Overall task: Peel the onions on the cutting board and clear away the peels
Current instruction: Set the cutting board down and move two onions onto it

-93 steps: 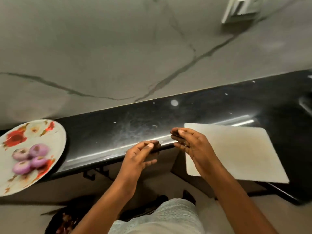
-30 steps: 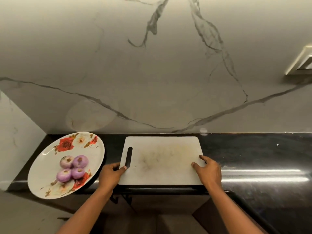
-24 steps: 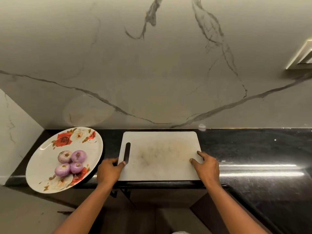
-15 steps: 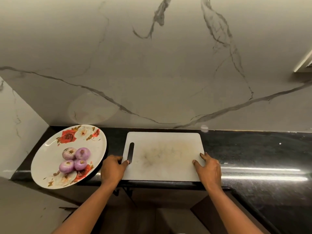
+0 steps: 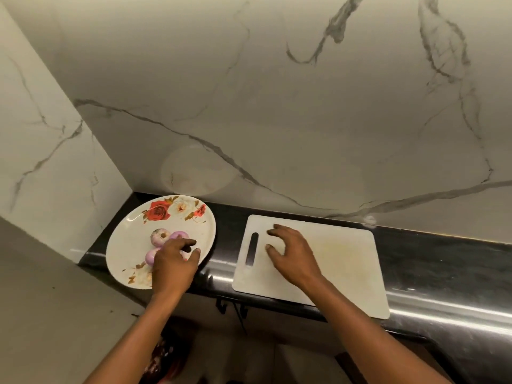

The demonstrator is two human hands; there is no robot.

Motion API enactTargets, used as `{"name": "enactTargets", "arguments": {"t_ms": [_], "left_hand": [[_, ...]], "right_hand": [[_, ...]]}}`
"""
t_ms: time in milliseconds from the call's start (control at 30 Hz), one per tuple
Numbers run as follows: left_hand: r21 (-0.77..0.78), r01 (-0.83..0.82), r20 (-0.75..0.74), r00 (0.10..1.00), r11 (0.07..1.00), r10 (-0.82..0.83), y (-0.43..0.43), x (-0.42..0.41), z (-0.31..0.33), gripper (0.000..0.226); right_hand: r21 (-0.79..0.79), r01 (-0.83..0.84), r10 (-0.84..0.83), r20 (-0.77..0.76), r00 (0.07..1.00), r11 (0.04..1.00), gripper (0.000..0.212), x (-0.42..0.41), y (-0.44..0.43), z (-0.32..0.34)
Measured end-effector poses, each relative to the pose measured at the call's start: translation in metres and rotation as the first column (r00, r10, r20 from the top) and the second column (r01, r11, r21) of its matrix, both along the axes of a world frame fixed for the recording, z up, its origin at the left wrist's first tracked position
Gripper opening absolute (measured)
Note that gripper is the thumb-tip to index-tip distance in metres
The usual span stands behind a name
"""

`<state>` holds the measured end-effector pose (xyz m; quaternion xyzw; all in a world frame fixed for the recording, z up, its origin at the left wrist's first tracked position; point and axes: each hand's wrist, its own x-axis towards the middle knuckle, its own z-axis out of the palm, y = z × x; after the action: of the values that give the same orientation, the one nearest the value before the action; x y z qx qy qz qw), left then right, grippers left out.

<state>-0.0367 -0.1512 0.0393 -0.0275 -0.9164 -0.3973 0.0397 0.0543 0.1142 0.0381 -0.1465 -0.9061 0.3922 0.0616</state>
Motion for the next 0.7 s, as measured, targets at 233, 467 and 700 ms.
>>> {"name": "enactTargets", "arguments": {"t_ms": [233,467,700], "left_hand": [[-0.075,-0.049,-0.012,0.999,0.996,0.048,-0.078,-0.025,-0.001,0.041],[-0.198,0.085,0.005,0.996,0.976,-0.086,-0.096,-0.039,-0.010,0.042],[-0.194,0.156,0.032,0.988,0.969,-0.153,-0.104,-0.042,-0.024,0.039]], "right_hand": [[0.044,-0.391,0.387,0.084,0.918,0.919,0.051,-0.091,-0.099,0.016],[0.041,-0.517,0.493,0.245,0.835,0.855,0.053,-0.152,-0.156,0.011],[0.045,-0.480,0.430,0.379,0.820,0.876,0.043,-0.187,-0.174,-0.011]]}}
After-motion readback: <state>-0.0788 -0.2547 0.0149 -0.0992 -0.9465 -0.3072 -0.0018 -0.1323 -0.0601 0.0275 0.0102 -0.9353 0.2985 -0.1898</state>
